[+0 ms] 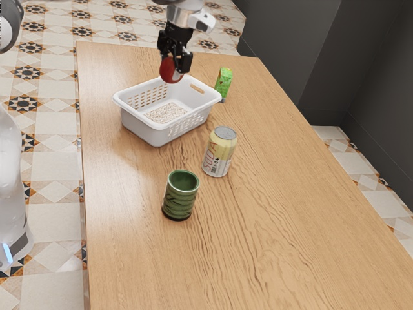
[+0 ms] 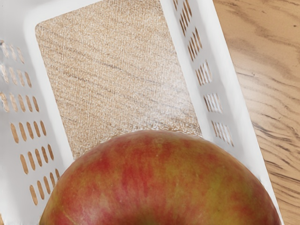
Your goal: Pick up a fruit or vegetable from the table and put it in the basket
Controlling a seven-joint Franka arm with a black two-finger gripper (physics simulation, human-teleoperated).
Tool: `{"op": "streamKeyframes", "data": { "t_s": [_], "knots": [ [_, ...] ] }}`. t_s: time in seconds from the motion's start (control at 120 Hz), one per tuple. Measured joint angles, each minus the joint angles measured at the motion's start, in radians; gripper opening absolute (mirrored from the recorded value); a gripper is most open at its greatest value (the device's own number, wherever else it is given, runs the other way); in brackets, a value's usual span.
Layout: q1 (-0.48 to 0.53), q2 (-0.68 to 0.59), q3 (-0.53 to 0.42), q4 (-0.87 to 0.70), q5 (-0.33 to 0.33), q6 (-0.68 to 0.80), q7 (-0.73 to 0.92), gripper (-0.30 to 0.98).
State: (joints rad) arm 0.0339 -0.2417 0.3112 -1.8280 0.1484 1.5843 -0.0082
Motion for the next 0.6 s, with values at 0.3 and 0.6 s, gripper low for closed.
{"op": "streamKeyframes", "data": {
  "t_s": [0.3,0.6],
  "knots": [
    [0.001,0.049,0.057,0.003,0.002,0.029,0.007,0.39],
    [0.001,0.056,0.057,0.008,-0.016,0.076,0.011,0.65]
  ]
}}
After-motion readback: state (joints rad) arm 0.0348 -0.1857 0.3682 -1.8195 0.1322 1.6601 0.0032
